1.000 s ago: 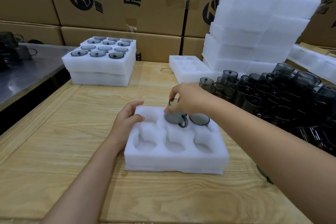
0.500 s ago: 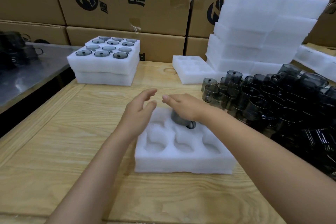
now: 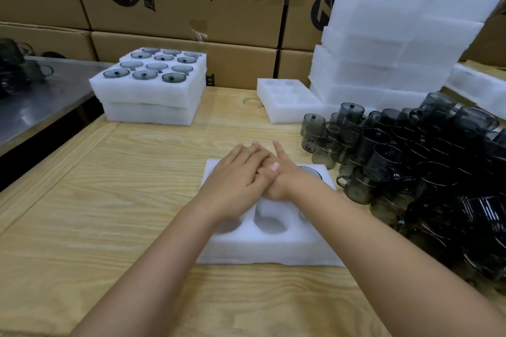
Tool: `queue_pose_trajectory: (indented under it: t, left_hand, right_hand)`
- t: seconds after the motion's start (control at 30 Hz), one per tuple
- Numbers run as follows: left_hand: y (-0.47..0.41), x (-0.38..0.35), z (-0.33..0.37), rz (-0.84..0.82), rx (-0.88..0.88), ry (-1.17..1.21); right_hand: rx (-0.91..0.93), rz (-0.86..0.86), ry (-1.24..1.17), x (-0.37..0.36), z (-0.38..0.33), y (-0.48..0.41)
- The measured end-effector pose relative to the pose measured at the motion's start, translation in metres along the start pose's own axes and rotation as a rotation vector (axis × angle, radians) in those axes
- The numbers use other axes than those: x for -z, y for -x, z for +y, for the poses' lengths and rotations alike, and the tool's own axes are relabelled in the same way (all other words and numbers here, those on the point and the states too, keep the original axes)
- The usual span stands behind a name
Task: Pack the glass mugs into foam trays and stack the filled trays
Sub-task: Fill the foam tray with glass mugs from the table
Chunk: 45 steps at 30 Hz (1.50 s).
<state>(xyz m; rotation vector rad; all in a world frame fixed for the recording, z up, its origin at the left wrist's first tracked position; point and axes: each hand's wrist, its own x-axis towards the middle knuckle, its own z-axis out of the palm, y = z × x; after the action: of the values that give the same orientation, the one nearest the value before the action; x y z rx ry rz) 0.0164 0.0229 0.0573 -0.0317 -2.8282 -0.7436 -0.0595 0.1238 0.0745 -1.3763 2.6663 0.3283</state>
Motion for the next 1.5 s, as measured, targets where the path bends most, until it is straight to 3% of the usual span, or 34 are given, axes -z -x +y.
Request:
queue_pose_trajectory:
  t: [0.33,0.4,0.47,0.53,0.6,0.7,0.83,0.97,1.17,1.5]
  left_hand:
    - [0.006,0.007,0.011,0.084,-0.042,-0.005]
    - [0.014,0.021,0.014,0.259,-0.140,0.123]
    - [0.024,0.035,0.007,0.549,-0.154,0.254]
    - [0.034,0.042,-0.013,0.704,-0.036,0.467]
    - [0.043,0.039,-0.033,0.701,0.119,0.717]
    - [0.046,0.023,-0.060,0.637,0.334,0.808]
    - [0.038,0.015,-0.073,0.536,0.432,0.850]
    - [0.037,0.013,-0.075,0.445,0.437,0.721]
    - [0.037,0.012,-0.076,0.417,0.472,0.646]
    - [0.036,0.013,-0.075,0.422,0.488,0.607]
  right_hand:
    - [-0.097,0.100,-0.010,0.003,-0.013,0.010]
    - [-0.159,0.197,-0.125,0.006,-0.016,0.018]
    - [-0.244,0.342,-0.280,0.015,-0.008,0.031]
    - [-0.303,0.510,-0.321,0.031,0.014,0.047]
    - [-0.395,0.679,-0.326,0.054,0.045,0.067]
    - [-0.599,0.808,-0.292,0.088,0.105,0.092]
    - [-0.921,0.575,-0.124,0.093,0.187,0.119]
    - [-1.175,0.279,-0.169,0.066,0.248,0.147]
    - [-1.063,0.188,-0.307,0.037,0.280,0.152]
    - [-1.045,0.294,-0.199,0.031,0.285,0.153]
